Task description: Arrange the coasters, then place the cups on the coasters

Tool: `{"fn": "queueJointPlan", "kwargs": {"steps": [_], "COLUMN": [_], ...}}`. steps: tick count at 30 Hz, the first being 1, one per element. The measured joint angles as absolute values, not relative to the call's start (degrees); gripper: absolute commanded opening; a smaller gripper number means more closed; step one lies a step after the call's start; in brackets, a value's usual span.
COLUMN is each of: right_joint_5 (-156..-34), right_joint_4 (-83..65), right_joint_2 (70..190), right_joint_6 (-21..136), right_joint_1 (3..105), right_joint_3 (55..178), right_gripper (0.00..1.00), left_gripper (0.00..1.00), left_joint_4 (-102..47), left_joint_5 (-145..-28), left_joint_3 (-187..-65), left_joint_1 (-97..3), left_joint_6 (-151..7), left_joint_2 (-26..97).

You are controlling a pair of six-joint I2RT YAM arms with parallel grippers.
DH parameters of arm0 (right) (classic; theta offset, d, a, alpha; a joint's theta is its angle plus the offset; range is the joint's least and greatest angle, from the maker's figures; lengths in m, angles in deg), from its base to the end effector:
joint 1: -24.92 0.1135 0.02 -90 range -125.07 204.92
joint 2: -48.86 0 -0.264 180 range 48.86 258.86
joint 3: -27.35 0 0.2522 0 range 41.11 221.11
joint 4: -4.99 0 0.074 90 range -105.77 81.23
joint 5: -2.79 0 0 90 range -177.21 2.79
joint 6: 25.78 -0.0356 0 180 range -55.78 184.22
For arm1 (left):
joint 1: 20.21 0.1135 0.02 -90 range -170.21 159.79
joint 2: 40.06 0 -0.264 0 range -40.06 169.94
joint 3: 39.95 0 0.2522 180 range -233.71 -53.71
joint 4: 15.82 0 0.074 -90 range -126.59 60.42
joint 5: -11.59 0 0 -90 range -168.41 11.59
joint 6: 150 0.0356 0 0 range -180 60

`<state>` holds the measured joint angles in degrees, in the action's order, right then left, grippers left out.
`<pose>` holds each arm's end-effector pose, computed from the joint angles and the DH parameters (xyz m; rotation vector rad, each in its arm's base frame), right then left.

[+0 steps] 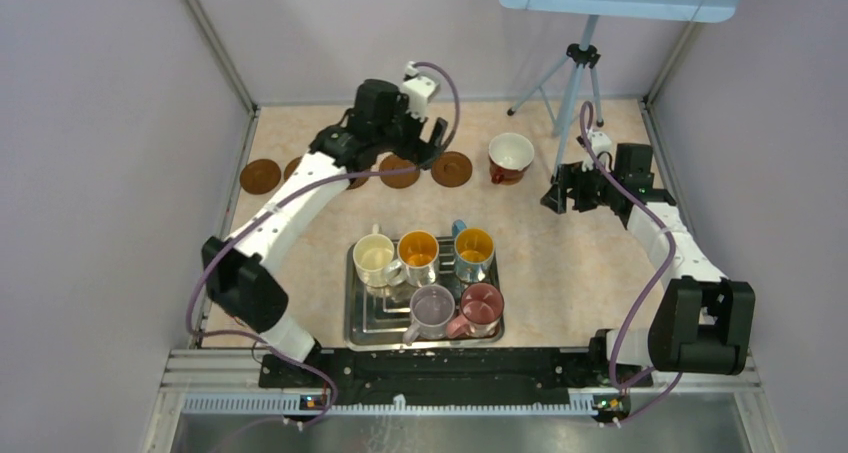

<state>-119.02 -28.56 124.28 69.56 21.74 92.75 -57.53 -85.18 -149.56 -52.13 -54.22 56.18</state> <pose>0.2780 0.0033 0.2533 -0.3158 2.2337 0.5650 0.3291 -0.2099 0.3823 0.7433 1.9494 -0.4015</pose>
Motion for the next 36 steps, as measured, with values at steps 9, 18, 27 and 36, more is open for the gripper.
{"fn": "queueJointPlan", "kwargs": {"steps": [9,18,27,36], "right_joint_5": [-120.73,-121.34,-121.32,-121.12], "right_joint_4": [-28.52,-28.58,-28.58,-28.71], "right_joint_2": [123.67,123.36,122.14,122.14], "right_joint_6": [69.10,69.04,69.04,69.06], "right_joint_1": [21.74,21.74,21.74,21.74], "right_joint_3": [92.75,92.75,92.75,92.75], "right_gripper": [0.79,0.79,0.79,0.79], "left_gripper": [0.99,0.90,0.62,0.58], "left_joint_4": [-70.21,-80.74,-82.21,-78.58], "left_joint_5": [-83.93,-91.52,-106.07,-108.35], "left_joint_3": [-124.86,-121.26,-113.43,-110.35], "left_joint_1": [-41.67,-41.32,-41.49,-46.10], "left_joint_6": [-56.84,-47.53,-37.02,-34.33], "left_joint_2": [28.73,22.55,21.67,24.65]}}
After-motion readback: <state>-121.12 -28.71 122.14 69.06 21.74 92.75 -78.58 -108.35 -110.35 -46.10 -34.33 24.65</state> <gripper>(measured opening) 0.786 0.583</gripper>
